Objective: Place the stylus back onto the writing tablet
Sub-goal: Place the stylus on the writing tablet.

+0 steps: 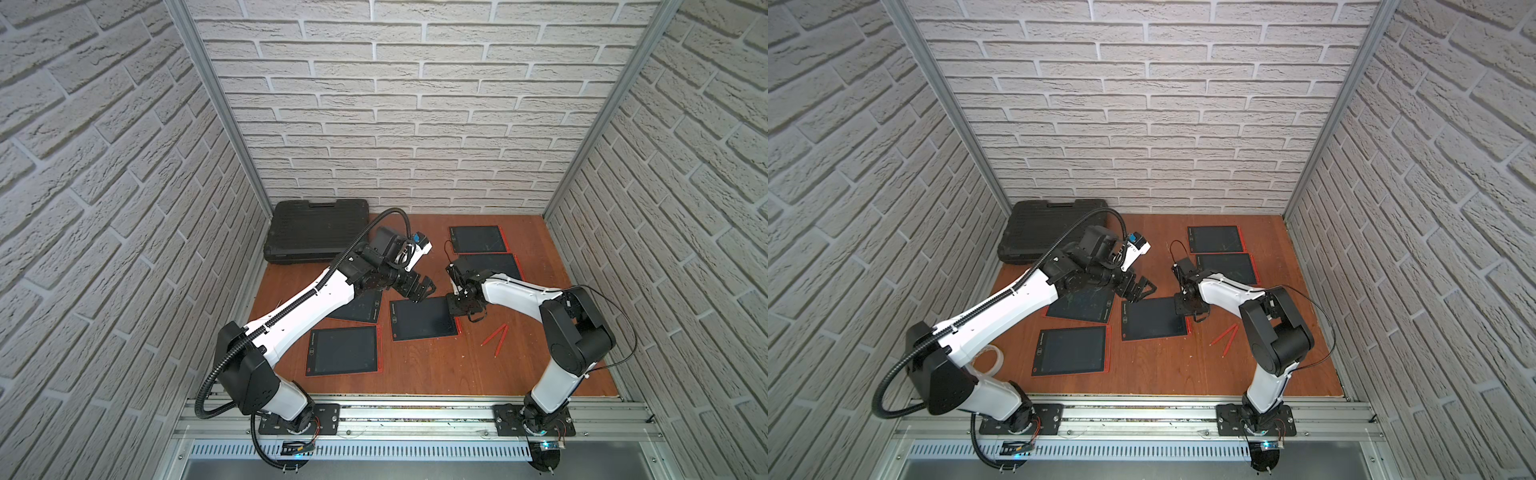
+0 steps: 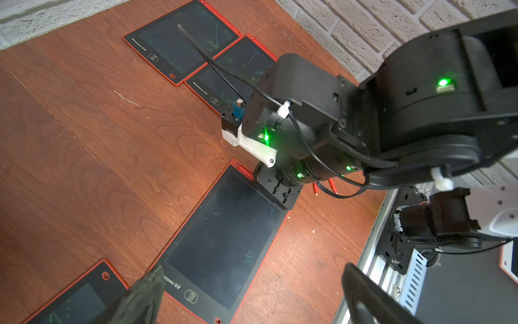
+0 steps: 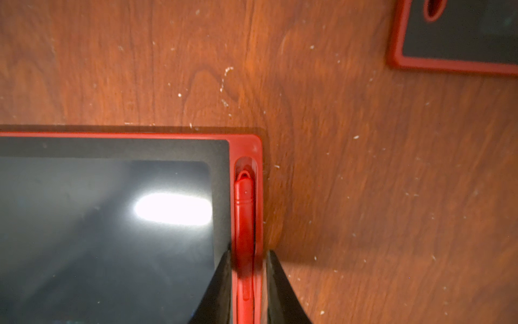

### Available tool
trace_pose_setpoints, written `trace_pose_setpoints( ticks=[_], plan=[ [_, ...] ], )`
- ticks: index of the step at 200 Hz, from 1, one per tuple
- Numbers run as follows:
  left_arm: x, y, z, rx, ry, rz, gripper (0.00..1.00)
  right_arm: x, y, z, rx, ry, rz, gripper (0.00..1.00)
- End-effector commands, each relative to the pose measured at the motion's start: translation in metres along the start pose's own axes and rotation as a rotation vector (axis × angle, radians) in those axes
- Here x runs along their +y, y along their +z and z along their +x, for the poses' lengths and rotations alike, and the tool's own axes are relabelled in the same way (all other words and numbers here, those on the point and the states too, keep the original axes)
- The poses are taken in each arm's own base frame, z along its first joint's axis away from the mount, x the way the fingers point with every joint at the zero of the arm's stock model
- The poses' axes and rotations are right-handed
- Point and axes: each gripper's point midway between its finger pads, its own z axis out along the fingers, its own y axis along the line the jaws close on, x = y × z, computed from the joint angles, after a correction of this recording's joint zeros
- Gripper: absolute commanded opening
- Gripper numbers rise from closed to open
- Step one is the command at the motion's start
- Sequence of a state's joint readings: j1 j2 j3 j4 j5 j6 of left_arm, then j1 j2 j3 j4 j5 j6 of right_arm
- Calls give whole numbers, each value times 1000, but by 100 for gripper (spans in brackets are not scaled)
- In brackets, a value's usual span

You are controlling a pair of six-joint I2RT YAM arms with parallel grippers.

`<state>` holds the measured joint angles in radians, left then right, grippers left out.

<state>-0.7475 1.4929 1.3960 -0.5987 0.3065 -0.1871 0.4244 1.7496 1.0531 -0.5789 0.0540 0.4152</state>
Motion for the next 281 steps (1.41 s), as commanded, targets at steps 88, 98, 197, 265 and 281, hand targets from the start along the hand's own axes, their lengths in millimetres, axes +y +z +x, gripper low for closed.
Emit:
trace_pose_setpoints(
  ticks=[88, 98, 197, 265, 281],
  plan=[
    [-2, -7, -5, -30, 14, -2, 98, -4, -16, -6, -44, 40, -56, 20],
    [-3, -6, -5, -29, 14, 1, 98, -5, -17, -3, -41, 37, -55, 18],
    [-4, -2, -4, -21, 6, 16, 98, -2, -16, 39, 14, 9, -75, 12],
    [-4, -1, -3, -20, 6, 18, 98, -1, -16, 44, 18, -9, -69, 10],
    [-4, -1, -3, -20, 4, 18, 98, -3, -15, 44, 17, -3, -54, 10]
  ],
)
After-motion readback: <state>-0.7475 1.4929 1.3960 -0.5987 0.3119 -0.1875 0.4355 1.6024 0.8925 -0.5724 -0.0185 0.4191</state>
